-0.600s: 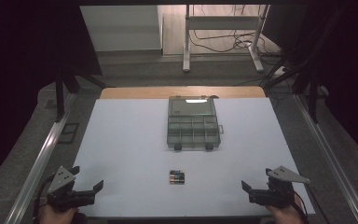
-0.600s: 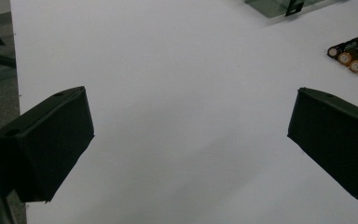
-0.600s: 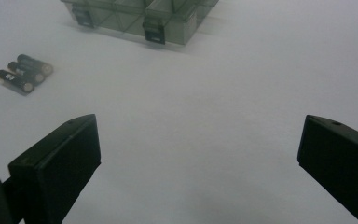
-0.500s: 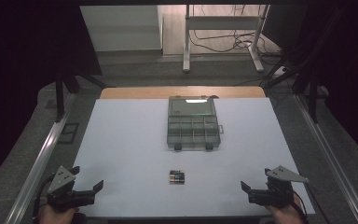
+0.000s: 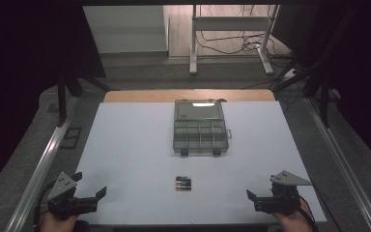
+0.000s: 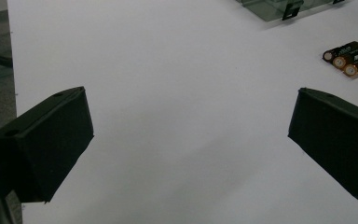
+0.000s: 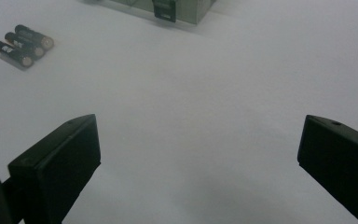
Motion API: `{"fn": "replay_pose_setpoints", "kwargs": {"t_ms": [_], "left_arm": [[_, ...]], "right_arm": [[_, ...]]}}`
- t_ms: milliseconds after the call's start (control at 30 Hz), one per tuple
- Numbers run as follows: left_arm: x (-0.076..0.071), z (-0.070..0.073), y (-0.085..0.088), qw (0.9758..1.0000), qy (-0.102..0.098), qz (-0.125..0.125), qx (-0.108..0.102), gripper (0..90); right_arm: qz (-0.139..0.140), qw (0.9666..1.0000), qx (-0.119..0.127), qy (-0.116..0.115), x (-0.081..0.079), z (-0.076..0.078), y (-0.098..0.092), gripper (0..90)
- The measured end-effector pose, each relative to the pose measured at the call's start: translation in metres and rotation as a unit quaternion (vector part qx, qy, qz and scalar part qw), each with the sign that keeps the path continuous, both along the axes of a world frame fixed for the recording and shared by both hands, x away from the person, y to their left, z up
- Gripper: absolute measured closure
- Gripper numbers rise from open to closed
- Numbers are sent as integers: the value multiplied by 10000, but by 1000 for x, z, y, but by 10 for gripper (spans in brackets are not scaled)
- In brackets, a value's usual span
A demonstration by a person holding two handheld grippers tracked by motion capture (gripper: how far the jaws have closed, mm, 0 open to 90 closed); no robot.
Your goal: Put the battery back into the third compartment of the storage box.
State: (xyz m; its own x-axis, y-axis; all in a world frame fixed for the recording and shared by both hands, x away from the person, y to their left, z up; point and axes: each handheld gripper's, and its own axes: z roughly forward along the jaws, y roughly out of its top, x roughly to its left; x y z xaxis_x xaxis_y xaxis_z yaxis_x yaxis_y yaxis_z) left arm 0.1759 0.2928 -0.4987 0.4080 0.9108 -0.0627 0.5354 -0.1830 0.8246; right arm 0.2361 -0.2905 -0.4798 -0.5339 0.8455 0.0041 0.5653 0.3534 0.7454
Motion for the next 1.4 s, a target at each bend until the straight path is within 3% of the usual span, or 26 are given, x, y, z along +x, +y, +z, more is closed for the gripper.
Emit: {"fn": "replay_pose_setpoints", "kwargs": {"t_ms": [200, 433, 633, 1233, 1400], "left_arm": [[2, -1, 2, 9999, 103, 25, -112, 4], [3, -1, 2, 9999, 123, -11, -79, 1], [3, -1, 3, 9998, 128, -12, -139, 1], [4, -1, 2, 9998, 155, -97, -125, 1], [4, -1, 3, 9997, 153, -110, -141, 0]], "right_arm": [[53, 9999, -93, 12, 0, 0, 2, 0], [197, 9996, -214, 23, 1, 0, 6, 0], [344, 9994, -101, 1, 2, 0, 14, 0], [808, 9963, -272, 74, 21, 11, 45, 0], [942, 9952, -208, 178, 29, 11, 58, 0]]}}
